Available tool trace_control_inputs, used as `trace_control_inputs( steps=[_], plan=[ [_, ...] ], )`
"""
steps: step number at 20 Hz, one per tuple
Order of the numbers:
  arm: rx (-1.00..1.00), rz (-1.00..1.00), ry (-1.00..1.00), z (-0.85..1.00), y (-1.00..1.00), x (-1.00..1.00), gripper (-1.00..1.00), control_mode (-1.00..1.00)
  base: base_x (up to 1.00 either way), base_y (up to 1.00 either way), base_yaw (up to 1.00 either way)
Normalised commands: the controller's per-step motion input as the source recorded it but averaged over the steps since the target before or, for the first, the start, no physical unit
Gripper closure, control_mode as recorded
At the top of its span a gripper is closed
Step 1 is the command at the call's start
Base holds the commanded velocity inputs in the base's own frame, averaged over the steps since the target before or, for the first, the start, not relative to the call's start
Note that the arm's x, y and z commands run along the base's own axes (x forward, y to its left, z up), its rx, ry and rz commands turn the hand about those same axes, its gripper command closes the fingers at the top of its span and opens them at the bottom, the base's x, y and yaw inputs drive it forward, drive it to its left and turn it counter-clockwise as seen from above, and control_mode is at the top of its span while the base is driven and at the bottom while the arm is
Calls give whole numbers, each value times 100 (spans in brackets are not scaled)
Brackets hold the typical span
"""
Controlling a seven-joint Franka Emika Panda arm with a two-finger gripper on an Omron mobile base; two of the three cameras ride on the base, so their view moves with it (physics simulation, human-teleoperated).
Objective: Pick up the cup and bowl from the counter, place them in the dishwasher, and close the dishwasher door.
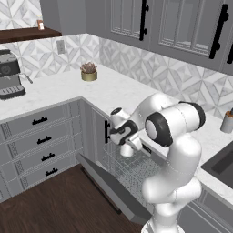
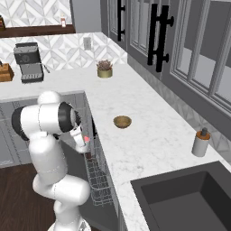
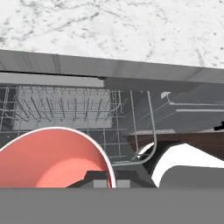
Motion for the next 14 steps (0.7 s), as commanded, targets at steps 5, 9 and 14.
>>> trace_control_inputs(
  steps=[5, 9, 14],
  plan=[
    [-4, -3, 7, -29, 0, 35, 100, -100, 0, 0, 0],
    [-4, -2, 5, -34, 3, 38, 100, -100, 0, 0, 0],
    [-4, -2, 4, -36, 6, 41, 100, -100, 0, 0, 0]
  ],
)
